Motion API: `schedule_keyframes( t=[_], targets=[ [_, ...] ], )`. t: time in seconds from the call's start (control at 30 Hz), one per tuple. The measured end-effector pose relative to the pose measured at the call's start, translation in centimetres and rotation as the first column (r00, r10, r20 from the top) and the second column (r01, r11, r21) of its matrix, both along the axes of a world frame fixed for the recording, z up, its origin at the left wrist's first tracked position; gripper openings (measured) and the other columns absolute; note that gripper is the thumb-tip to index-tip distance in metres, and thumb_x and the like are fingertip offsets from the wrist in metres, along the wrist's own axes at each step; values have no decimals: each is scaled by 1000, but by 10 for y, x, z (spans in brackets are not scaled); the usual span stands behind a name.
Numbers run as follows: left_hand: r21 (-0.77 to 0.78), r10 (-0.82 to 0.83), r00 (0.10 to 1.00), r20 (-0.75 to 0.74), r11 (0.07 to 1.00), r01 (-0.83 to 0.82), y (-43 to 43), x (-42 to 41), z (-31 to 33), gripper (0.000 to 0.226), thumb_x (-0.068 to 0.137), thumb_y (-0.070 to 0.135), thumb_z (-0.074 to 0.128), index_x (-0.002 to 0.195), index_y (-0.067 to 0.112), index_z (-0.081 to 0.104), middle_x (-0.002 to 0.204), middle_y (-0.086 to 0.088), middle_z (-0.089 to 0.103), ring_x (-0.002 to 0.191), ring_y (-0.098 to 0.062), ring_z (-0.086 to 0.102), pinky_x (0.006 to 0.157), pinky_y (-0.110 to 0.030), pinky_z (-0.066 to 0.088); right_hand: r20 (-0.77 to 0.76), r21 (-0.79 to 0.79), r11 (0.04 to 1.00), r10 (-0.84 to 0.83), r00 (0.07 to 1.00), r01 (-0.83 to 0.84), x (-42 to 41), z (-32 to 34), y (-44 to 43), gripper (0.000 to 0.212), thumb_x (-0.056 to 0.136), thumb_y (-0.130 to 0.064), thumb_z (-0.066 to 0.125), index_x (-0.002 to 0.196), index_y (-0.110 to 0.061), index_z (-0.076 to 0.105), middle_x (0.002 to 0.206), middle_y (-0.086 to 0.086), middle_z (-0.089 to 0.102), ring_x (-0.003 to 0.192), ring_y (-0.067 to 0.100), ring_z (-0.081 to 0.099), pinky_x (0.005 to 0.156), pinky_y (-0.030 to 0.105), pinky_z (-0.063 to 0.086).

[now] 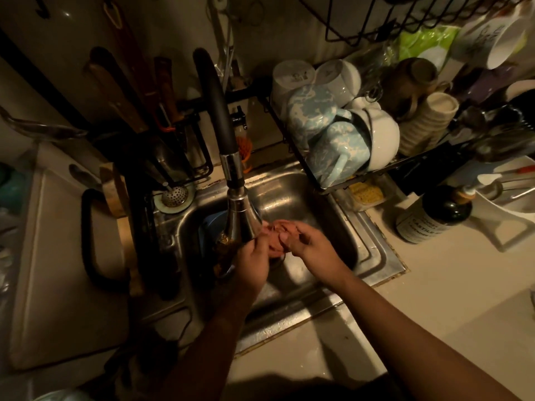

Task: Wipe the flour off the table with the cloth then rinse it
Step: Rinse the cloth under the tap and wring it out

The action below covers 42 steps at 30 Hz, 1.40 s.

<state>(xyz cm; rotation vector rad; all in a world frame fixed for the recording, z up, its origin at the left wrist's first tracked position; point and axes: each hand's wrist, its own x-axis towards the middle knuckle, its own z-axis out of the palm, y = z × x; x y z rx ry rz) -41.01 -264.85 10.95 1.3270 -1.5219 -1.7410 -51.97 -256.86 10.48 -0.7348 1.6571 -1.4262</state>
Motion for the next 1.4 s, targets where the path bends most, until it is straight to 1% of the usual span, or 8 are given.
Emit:
schedule_keyframes(
  t=[0.13,0.27,0.37,0.5,0.67,0.8,1.1,1.4],
  targets=[
    [-1,-248,965,-82,969,249,-5,15,25,37,93,-7,50,114,21,61,103,-4,66,86,1,66,76,-15,52,-72,-23,996,87,994,-88,-18,16,20,25,91,-6,70,116,-3,69,107,8,74,101,18,70,93,30,54],
    [-97,-482,876,-35,874,477,2,18,44,27,93,4,61,117,17,59,108,-6,68,94,-9,68,69,-13,51,-116,16,993,117,986,-116,-22,30,22,15,86,-2,75,100,-2,70,89,7,72,84,15,68,81,31,56],
    [-77,-457,881,-125,889,451,6,19,61,30,88,16,70,115,10,58,103,-8,67,87,-3,70,68,-14,53,-145,-16,992,119,982,-122,-22,54,22,17,87,-4,74,99,4,66,86,8,69,82,18,65,79,38,55],
    [-28,-438,879,-187,897,441,8,20,72,28,81,30,69,102,13,61,95,-20,73,86,-36,71,79,-42,57,-130,4,988,151,980,-152,-19,82,30,21,91,-15,72,99,1,62,82,7,64,75,18,62,72,37,52],
    [68,-250,910,-332,956,287,27,18,75,8,96,6,55,94,14,57,84,-3,69,75,-13,65,65,-24,54,58,-58,975,218,974,-215,-21,101,49,32,82,-4,63,114,-6,62,101,13,69,90,20,67,74,27,55],
    [0,-227,896,-381,969,246,43,14,88,12,101,6,48,98,16,52,77,4,70,74,-10,66,65,-22,53,-44,-54,966,252,967,-254,-24,112,69,45,83,10,60,125,-6,59,114,20,69,102,24,67,84,31,56],
    [-404,-468,816,-339,856,323,96,-17,136,31,96,4,56,90,34,58,81,2,61,76,-10,57,73,-21,48,-326,126,984,158,932,-123,-46,145,142,28,77,-18,86,101,-17,71,96,9,73,88,19,69,85,36,56],
    [-415,-728,652,-213,671,614,219,-95,157,26,89,15,69,101,33,54,90,9,66,75,-6,64,64,-20,50,-458,86,960,-201,866,268,-71,171,301,26,78,9,52,80,-13,65,69,-4,62,66,6,58,62,27,50]
  ],
)
